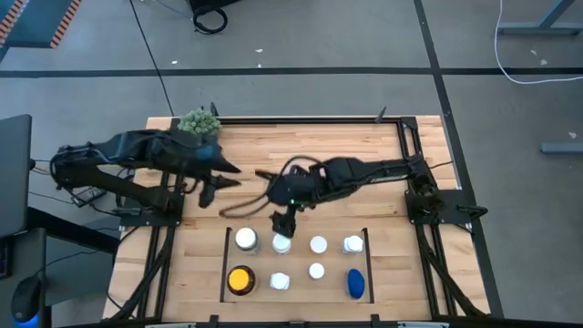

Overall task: Pick and place medicine bottles onto shelf by color
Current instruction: Return to Home Position

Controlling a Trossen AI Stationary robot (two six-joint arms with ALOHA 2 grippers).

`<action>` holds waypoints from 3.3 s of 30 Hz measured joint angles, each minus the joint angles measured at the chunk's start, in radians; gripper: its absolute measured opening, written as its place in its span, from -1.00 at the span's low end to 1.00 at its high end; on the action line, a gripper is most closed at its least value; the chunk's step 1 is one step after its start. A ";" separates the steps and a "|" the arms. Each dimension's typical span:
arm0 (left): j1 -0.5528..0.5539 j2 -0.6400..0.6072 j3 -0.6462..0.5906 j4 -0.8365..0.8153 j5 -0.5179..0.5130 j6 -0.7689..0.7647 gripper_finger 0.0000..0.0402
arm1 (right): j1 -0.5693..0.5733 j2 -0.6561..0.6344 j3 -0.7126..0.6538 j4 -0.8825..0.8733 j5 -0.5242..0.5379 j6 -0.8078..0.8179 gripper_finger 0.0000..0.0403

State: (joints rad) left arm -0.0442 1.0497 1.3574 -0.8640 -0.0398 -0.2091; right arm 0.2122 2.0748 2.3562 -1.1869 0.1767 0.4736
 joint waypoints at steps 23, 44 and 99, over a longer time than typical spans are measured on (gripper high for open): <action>0.035 -0.808 -0.721 0.373 -0.072 -0.417 -0.98 | -0.202 -0.022 0.000 -0.007 -0.199 -0.097 -0.96; 0.035 -0.974 -0.999 0.605 -0.143 -0.581 -0.99 | -0.340 -0.095 -0.081 0.171 -0.317 -0.134 -0.97; 0.037 -1.012 -1.346 0.930 -0.221 -0.435 -0.99 | -0.325 -1.475 -2.348 1.595 -0.369 -0.217 -0.98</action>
State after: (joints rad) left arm -0.0074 0.0372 0.0117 0.0664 -0.2612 -0.6437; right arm -0.1128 0.5998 0.0078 0.4080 -0.1921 0.2569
